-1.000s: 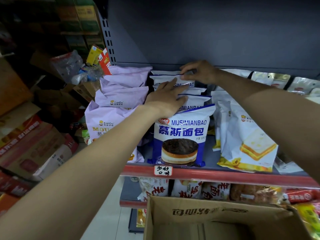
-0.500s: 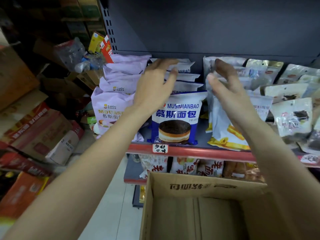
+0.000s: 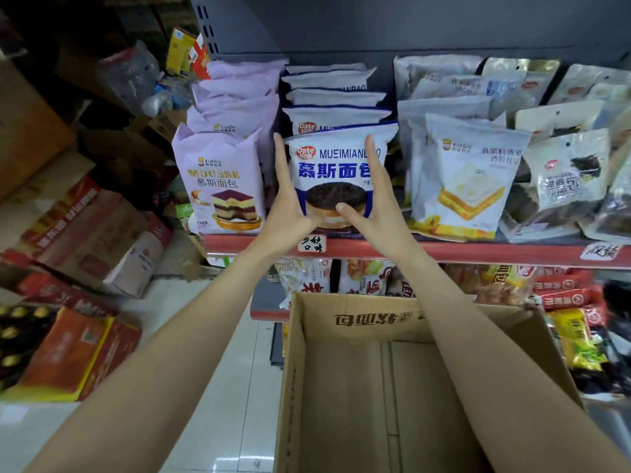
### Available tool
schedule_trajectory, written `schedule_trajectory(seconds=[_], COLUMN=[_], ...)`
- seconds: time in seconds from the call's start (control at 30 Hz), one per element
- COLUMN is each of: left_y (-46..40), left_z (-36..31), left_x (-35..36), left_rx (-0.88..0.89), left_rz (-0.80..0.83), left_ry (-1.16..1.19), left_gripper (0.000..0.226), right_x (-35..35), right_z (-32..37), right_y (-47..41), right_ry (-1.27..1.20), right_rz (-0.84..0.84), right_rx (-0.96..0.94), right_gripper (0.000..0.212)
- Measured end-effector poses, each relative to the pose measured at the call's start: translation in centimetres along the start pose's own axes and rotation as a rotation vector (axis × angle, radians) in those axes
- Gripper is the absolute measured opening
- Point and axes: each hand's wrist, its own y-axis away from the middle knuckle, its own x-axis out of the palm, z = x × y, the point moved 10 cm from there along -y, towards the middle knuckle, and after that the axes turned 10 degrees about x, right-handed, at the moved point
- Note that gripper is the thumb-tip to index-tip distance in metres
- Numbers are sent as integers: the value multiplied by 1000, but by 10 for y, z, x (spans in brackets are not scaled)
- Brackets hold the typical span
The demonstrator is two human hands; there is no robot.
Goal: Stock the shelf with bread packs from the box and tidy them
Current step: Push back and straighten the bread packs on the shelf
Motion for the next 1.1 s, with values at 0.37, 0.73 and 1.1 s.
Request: schedule_trajectory(seconds=[0.37,0.73,1.1], left_y=[-3,10,65], left_z=[7,8,-75], left_x=[-10,-8,16], left_rx=[102,49,-65], left_rz=[79,1,-357], left_ry=[-203,-337,-283], left_gripper=[104,105,49], right_x=[11,10,-95], right_z=[6,-1,15], right_y=[0,1,73], right_ry=[-16,-6,310], right_rz=[-44,-30,133], right_rx=[-46,62,38], right_gripper=[84,92,40])
